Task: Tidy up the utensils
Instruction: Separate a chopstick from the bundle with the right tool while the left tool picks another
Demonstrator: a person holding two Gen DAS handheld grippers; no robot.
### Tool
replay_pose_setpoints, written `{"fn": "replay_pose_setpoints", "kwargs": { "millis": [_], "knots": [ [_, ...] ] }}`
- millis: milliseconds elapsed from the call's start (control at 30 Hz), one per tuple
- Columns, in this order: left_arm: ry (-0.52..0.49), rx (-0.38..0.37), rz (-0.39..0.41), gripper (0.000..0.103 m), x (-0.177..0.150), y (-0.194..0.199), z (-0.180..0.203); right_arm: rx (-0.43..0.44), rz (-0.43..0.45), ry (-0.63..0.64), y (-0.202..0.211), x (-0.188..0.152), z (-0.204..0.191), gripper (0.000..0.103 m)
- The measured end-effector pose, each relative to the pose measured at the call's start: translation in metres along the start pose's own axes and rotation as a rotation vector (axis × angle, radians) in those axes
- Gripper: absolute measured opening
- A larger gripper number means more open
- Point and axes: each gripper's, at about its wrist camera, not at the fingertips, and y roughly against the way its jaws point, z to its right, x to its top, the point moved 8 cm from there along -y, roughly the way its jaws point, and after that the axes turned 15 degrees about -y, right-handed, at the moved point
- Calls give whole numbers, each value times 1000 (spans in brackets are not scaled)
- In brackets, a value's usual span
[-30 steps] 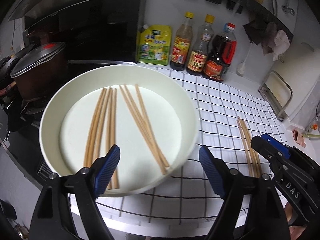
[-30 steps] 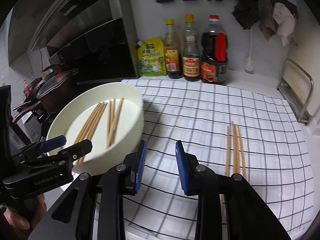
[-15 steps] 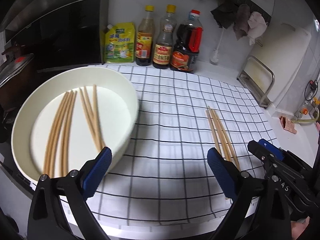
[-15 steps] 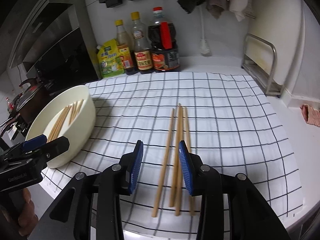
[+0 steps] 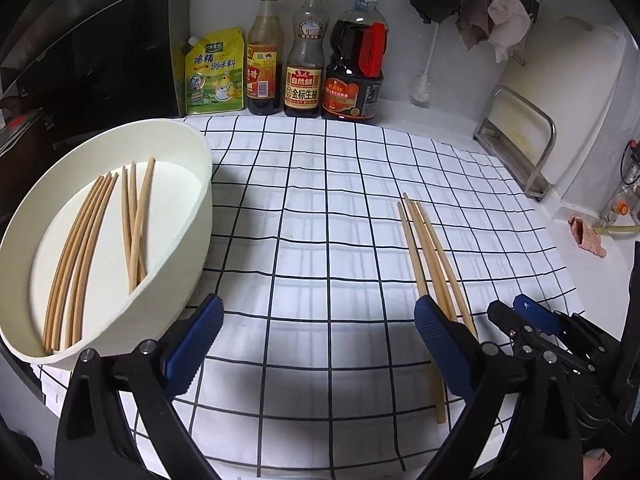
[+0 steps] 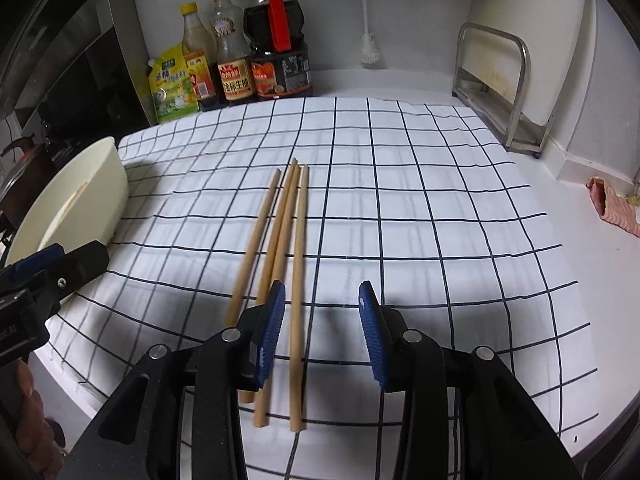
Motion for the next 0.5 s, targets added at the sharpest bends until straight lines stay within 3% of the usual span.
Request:
{"fn": "replay_pose_setpoints", "kwargs": {
  "millis": [500],
  "knots": [
    [-16, 9, -56, 95, -5, -33, 13, -40, -49, 73, -33, -2, -1, 38]
  ]
}}
